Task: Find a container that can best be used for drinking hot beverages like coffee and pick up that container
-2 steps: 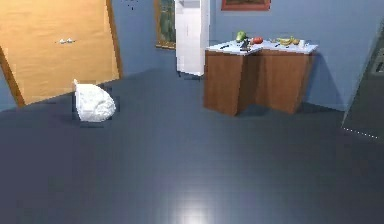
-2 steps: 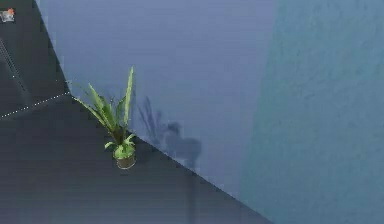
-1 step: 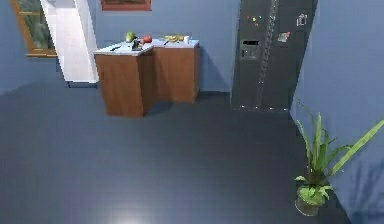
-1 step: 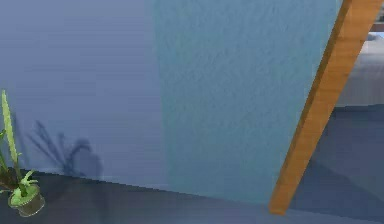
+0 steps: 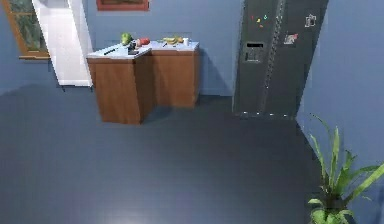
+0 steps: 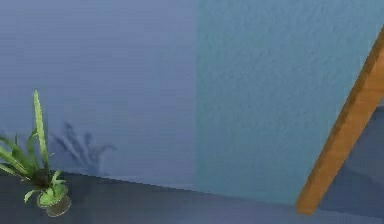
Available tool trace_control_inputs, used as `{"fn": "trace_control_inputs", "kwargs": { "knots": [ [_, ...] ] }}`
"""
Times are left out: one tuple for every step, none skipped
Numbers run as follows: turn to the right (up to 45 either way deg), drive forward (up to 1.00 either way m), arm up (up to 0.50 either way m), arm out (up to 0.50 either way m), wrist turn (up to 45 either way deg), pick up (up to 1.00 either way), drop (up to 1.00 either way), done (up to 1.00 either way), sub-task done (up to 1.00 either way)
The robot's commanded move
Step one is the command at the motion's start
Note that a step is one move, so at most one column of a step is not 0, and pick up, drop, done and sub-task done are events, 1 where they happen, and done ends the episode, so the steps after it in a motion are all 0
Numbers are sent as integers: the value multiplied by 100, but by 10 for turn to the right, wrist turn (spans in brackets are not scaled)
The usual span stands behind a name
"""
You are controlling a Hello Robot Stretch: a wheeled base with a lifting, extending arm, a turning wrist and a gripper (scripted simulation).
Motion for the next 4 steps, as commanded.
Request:
{"fn": "trace_control_inputs", "kwargs": {
  "knots": [
    [60, 0, 0, 0, 0, 0, 0, 0, 0],
    [0, 100, 0, 0, 0, 0, 0, 0, 0],
    [0, 100, 0, 0, 0, 0, 0, 0, 0],
    [150, 0, 0, 0, 0, 0, 0, 0, 0]
  ]
}}
